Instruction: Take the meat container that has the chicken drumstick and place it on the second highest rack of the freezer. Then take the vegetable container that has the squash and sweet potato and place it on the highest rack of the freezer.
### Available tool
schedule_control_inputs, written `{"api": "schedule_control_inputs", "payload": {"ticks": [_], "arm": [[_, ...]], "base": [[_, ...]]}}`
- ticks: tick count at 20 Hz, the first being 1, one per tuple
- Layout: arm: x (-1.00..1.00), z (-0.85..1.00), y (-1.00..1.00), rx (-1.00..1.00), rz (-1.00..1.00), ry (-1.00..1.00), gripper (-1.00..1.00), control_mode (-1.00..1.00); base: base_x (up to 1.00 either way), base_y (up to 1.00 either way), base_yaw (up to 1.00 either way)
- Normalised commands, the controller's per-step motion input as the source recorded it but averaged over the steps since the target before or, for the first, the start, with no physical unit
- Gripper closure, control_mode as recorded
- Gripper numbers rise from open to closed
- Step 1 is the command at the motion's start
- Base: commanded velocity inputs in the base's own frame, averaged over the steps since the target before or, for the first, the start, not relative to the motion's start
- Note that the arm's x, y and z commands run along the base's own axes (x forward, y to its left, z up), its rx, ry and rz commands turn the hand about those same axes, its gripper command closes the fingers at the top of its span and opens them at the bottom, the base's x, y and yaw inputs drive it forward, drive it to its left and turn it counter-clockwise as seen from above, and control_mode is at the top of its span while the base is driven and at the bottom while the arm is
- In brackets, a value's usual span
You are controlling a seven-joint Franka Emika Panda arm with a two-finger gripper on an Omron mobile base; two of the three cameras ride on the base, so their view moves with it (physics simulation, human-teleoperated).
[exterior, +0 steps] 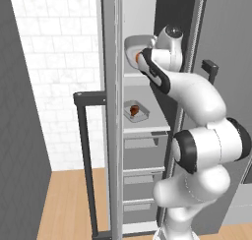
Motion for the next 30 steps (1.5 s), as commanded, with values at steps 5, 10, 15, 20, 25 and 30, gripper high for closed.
{"api": "schedule_control_inputs", "payload": {"ticks": [5, 10, 15, 20, 25, 30], "arm": [[0.62, 0.00, 0.00, 0.00, 0.00, 0.00, 1.00, -1.00], [0.64, 0.00, 0.00, 0.00, 0.00, 0.00, 1.00, -1.00], [0.60, -0.09, 0.00, 0.00, 0.00, -0.01, 1.00, -1.00], [0.14, -0.04, 0.00, 0.00, 0.00, -0.01, 1.00, -1.00], [0.00, 0.00, 0.00, 0.00, 0.00, 0.00, 1.00, -1.00], [0.00, 0.00, 0.00, 0.00, 0.00, 0.00, -1.00, -1.00]], "base": [[0.00, 0.00, 0.00], [0.00, 0.00, 0.00], [0.00, 0.00, 0.00], [0.00, 0.00, 0.00], [0.00, 0.00, 0.00], [0.00, 0.00, 0.00]]}}
